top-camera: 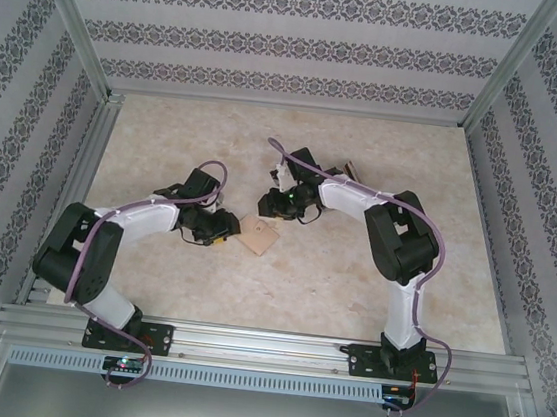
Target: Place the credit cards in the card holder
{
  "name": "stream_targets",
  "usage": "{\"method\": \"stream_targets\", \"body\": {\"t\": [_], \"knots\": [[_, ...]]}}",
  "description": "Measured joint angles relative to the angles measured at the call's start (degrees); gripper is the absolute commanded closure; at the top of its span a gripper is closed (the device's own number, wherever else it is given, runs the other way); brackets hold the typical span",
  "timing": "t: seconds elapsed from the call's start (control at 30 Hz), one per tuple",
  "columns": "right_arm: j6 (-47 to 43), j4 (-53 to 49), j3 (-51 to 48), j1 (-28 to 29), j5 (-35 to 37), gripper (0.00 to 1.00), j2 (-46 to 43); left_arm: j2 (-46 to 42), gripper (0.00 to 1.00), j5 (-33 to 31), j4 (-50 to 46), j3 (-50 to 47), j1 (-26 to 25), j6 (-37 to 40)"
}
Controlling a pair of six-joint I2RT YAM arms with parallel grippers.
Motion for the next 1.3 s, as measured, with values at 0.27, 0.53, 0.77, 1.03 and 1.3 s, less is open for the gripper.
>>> {"method": "stream_targets", "body": {"t": [0.27, 0.53, 0.77, 1.03, 1.3], "knots": [[-1.01, -0.85, -1.90, 0.33, -0.90, 0.64, 0.22, 8.87, 0.58, 1.64, 3.65, 6.54, 0.00, -0.63], [-2.29, -2.62, -6.80, -1.33, 2.21, 0.64, -4.52, 17.03, 0.61, 4.59, 8.15, 14.62, -0.02, -1.18], [-11.15, -9.01, -4.48, 0.04, 10.97, 0.64, -6.99, 15.10, 0.60, 2.84, 5.09, 16.65, 0.20, 1.40], [-22.23, -13.90, 0.09, 5.73, 17.14, 0.61, -6.82, 9.01, 0.60, -0.59, 2.71, 15.87, 2.19, 3.19], [-30.75, -15.21, 3.85, 6.86, 18.18, 0.57, -3.65, 7.65, 0.59, -2.80, 2.47, 11.32, 4.52, 3.32]]}}
